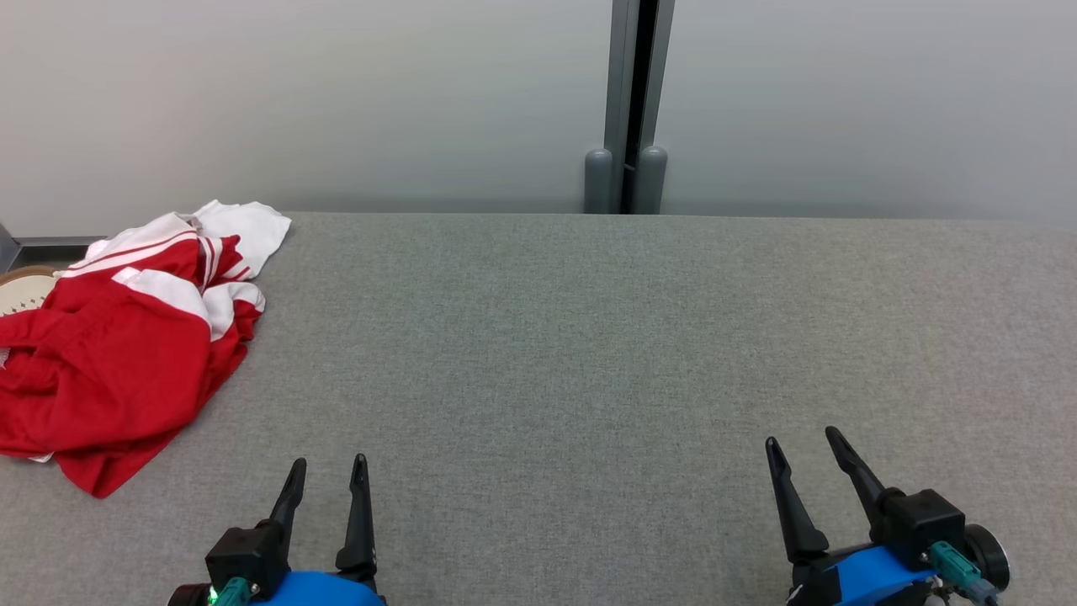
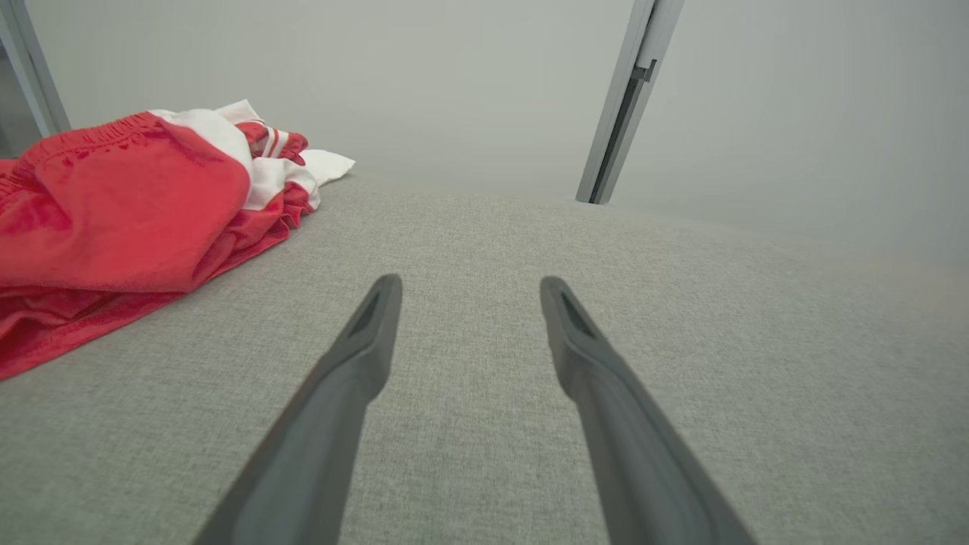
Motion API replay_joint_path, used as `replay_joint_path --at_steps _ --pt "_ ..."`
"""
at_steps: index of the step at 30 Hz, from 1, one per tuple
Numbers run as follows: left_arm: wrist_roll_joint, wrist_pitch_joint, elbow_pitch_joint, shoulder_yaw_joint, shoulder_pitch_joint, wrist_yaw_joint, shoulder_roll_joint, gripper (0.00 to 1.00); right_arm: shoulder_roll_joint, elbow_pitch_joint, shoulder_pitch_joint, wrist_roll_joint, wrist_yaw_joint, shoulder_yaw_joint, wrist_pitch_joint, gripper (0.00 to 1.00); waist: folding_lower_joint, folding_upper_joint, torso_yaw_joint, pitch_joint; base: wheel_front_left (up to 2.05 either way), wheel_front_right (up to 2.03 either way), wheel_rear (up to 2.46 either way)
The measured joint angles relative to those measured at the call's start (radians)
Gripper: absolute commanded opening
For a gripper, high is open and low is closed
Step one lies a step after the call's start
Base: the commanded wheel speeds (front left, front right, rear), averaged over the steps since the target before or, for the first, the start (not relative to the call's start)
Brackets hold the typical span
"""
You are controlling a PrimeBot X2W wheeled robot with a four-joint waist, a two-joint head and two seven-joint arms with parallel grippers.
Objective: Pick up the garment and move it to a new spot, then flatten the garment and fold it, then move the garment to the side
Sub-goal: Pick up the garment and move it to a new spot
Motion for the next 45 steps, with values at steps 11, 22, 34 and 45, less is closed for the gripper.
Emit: replay_joint_path --at_steps 11,22,34,45 --pt "0.008 -0.003 0.013 -0.001 0.000 0.000 0.000 1.00 0.000 0.001 0.000 -0.014 0.000 0.001 -0.003 1.00 0.0000 0.0000 -0.001 -0.002 0.00 0.00 0.00" --pt "0.007 -0.003 0.021 0.004 -0.001 0.000 0.000 1.00 0.000 0.000 0.001 -0.007 0.000 -0.003 -0.003 1.00 0.0000 0.0000 0.003 -0.002 0.00 0.00 0.00" --pt "0.010 -0.003 0.016 0.012 -0.022 0.003 0.000 1.00 -0.002 -0.015 0.013 -0.006 0.000 -0.050 -0.004 1.00 0.0000 0.0000 0.111 -0.013 0.00 0.00 0.00" --pt "0.026 -0.003 0.015 0.039 -0.019 0.002 0.002 1.00 -0.002 -0.016 0.013 0.005 0.000 -0.031 -0.004 1.00 0.0000 0.0000 0.331 -0.031 0.00 0.00 0.00"
